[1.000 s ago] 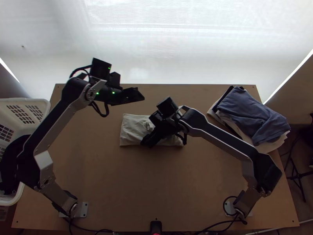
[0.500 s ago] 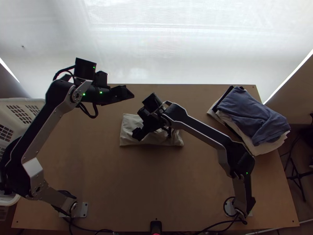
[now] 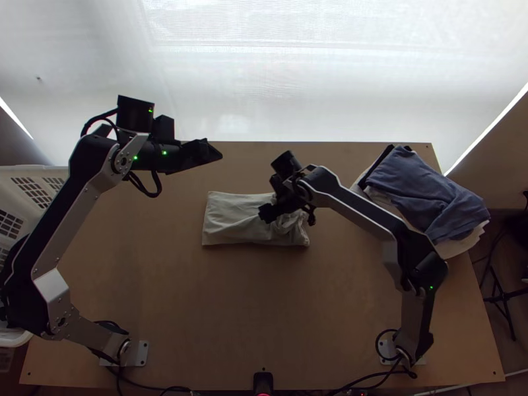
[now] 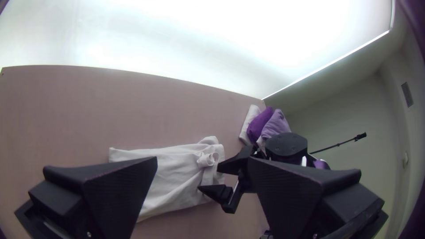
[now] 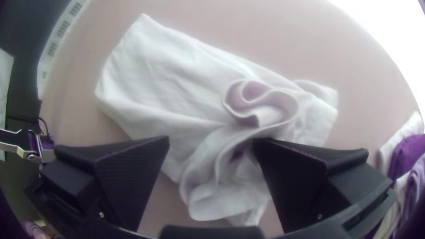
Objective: Fold the t-shirt
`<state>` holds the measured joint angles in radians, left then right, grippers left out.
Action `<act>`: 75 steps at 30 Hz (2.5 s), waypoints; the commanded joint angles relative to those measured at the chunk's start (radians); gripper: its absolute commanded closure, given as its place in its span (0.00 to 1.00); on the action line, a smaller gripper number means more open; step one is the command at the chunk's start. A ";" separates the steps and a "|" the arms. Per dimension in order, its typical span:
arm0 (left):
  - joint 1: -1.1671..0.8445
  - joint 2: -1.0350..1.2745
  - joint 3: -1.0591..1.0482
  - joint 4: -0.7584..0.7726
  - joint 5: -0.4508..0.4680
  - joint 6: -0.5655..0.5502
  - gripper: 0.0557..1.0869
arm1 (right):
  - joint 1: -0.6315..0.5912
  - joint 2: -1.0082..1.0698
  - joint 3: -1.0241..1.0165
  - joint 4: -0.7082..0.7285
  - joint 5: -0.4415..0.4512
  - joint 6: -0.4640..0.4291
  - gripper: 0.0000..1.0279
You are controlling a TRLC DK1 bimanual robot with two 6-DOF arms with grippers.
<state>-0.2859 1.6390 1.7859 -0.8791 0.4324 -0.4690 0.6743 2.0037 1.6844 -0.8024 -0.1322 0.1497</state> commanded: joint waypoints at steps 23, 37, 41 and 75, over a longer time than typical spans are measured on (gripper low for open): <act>-0.013 0.019 0.026 0.052 -0.001 -0.031 0.04 | -0.061 -0.108 0.141 -0.129 -0.234 0.025 0.14; 0.021 0.004 0.023 0.049 -0.018 -0.030 0.04 | -0.055 0.170 0.313 -0.179 -0.296 0.082 0.14; 0.025 0.004 0.024 0.049 -0.018 -0.030 0.04 | -0.070 0.201 0.314 -0.178 -0.176 0.044 0.14; 0.034 0.002 0.024 0.043 -0.017 -0.025 0.04 | -0.289 -0.174 -0.183 -0.083 -0.236 0.160 0.14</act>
<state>-0.2523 1.6424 1.8099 -0.8360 0.4149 -0.4965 0.4664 1.9736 1.7142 -0.9184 -0.1356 0.2817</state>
